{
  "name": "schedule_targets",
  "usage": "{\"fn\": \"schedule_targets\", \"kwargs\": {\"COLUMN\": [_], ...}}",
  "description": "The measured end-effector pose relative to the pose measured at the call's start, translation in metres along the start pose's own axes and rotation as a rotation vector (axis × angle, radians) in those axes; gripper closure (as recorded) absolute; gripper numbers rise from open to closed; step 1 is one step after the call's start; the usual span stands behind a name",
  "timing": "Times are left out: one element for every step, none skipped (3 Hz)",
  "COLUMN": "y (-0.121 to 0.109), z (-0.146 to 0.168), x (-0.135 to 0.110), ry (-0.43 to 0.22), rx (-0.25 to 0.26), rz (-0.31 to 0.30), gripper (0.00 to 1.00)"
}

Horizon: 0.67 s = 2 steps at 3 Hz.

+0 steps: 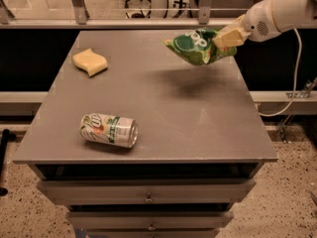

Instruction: Pick green rice chip bag

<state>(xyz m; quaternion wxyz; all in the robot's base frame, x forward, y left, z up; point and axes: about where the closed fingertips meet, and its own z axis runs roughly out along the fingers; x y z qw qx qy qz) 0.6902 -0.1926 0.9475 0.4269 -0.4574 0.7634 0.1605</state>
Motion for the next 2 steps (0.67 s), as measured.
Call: {"fn": "schedule_targets", "kwargs": {"y": [0.0221, 0.0237], "z": [-0.0368, -0.0399], "x": [-0.0322, -0.0351], "ry": [-0.111, -0.129], "rx": [0.087, 0.112], "rz": [0.011, 0.017], "gripper": [1.00, 1.00]}}
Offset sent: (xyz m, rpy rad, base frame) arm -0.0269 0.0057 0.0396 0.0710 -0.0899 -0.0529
